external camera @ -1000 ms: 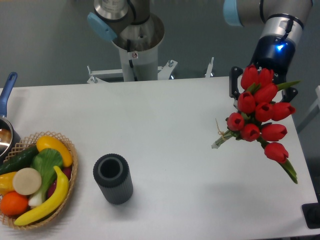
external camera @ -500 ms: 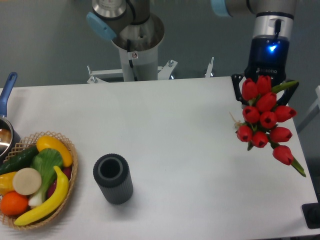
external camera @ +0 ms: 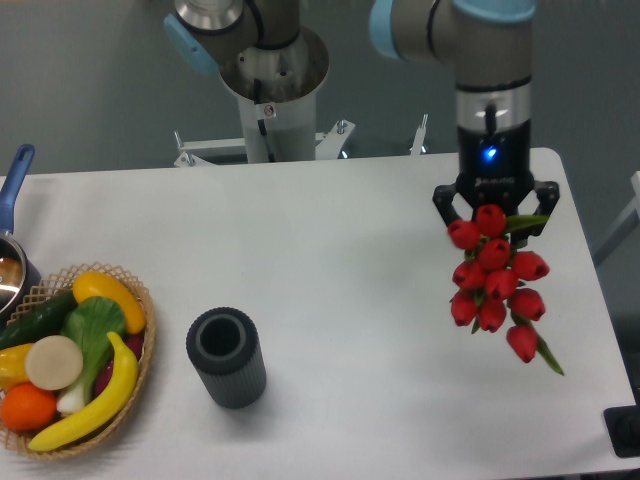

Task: Place the flowers on the table
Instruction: 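Carry the tulips toward the black cylinder and lower them to the table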

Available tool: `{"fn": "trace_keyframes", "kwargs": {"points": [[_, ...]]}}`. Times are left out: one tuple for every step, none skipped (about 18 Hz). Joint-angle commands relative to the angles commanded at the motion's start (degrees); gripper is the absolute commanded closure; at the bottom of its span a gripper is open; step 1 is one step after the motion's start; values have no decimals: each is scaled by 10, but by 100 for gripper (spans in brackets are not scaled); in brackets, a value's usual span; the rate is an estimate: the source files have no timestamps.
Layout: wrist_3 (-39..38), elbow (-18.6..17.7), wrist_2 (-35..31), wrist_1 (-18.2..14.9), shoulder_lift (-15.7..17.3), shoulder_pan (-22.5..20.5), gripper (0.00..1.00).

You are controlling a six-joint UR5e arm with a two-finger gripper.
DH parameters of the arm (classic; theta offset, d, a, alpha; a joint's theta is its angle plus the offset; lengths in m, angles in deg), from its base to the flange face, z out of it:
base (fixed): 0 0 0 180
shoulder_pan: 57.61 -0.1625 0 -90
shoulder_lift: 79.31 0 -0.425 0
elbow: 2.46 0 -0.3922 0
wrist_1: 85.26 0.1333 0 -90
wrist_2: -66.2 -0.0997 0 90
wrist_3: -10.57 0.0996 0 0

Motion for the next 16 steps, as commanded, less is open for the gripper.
{"fn": "trace_keyframes", "kwargs": {"points": [[9, 1, -29, 0, -12, 17, 54], [9, 8, -45, 0, -25, 31, 54], [8, 10, -49, 0, -35, 34, 54], [7, 9, -50, 1, -44, 35, 54], [8, 9, -55, 1, -51, 36, 54], [8, 9, -64, 0, -56, 38, 54], [9, 8, -75, -1, -63, 41, 54], [10, 6, -90, 0, -69, 44, 54], [10, 4, -107, -1, -76, 49, 54], [10, 2, -126, -1, -84, 55, 54], [11, 1, -142, -1, -90, 59, 54], [11, 1, -149, 0, -98, 65, 54], [11, 1, -150, 0, -105, 68, 54], [10, 2, -149, 1, -113, 70, 54], [7, 5, -146, 3, -121, 73, 54], [5, 9, -146, 3, -131, 79, 54]]}}
